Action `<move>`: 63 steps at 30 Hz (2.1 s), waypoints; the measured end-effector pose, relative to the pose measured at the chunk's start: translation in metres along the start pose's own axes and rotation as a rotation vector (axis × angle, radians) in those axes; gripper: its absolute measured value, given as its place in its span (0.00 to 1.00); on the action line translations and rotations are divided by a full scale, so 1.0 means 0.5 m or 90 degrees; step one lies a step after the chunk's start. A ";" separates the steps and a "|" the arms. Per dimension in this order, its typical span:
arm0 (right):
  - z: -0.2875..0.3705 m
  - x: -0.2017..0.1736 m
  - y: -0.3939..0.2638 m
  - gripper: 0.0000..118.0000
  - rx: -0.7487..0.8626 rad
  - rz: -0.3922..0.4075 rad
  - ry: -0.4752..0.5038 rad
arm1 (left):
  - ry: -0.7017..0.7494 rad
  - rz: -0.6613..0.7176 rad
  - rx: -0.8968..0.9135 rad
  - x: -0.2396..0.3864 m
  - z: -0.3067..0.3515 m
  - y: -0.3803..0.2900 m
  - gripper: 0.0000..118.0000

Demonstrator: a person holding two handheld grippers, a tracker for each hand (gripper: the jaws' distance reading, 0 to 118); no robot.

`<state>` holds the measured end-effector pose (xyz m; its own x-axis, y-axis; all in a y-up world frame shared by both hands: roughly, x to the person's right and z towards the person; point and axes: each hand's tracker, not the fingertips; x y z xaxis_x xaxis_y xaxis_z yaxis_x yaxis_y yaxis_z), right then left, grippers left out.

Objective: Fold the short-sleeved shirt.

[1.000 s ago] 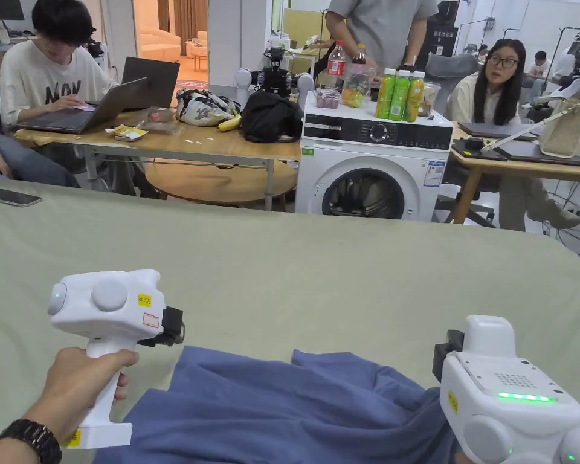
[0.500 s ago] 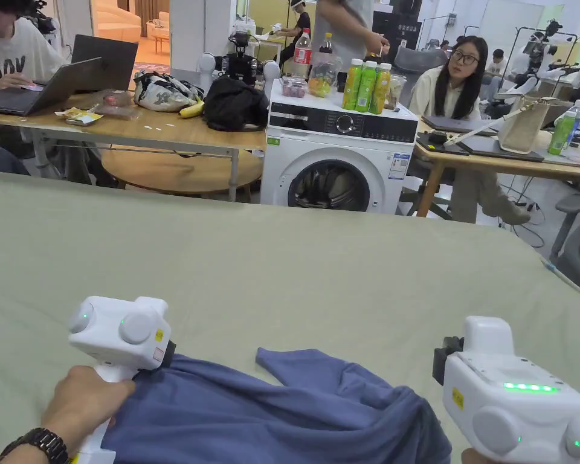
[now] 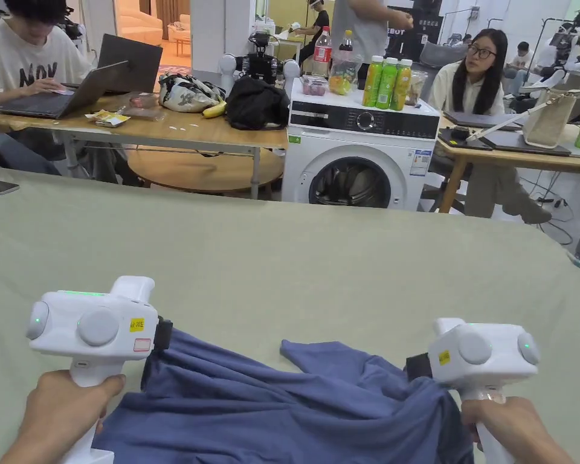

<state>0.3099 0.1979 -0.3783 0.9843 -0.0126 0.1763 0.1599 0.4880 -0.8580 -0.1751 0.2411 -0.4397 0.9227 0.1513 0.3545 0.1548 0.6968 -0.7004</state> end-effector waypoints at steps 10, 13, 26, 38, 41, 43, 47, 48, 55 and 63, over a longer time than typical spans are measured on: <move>0.005 0.007 -0.022 0.00 0.037 -0.004 -0.009 | 0.007 0.014 -0.013 -0.019 -0.015 -0.016 0.00; 0.035 0.023 -0.025 0.00 0.085 -0.002 -0.028 | 0.010 0.020 -0.001 -0.027 -0.006 -0.007 0.00; 0.321 0.079 0.058 0.00 0.340 -0.041 -0.100 | 0.069 0.035 0.131 -0.094 0.162 0.156 0.00; 0.494 0.029 0.165 0.00 0.448 -0.047 -0.120 | 0.107 0.025 0.217 -0.129 0.306 0.339 0.00; 0.505 0.014 0.200 0.00 0.467 -0.047 -0.125 | 0.118 0.011 0.212 -0.138 0.306 0.377 0.00; 0.515 0.002 0.225 0.00 0.476 -0.039 -0.130 | 0.119 0.020 0.218 -0.143 0.315 0.399 0.00; 0.544 -0.011 0.288 0.00 0.503 -0.035 -0.133 | 0.134 0.030 0.245 -0.163 0.340 0.471 0.00; 0.555 -0.017 0.306 0.00 0.510 -0.030 -0.140 | 0.138 0.026 0.254 -0.163 0.352 0.490 0.00; 0.642 -0.032 0.418 0.00 0.569 -0.024 -0.149 | 0.150 0.015 0.317 -0.162 0.438 0.612 0.00; 0.743 -0.045 0.465 0.00 0.638 -0.038 -0.151 | 0.168 0.006 0.370 -0.141 0.514 0.669 0.00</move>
<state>0.2968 0.6358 -0.4026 0.9193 0.0585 0.3893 -0.0346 0.9971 -0.0680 -0.2790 0.6437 -0.5399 0.9904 0.0332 0.1342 -0.0021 0.9743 -0.2254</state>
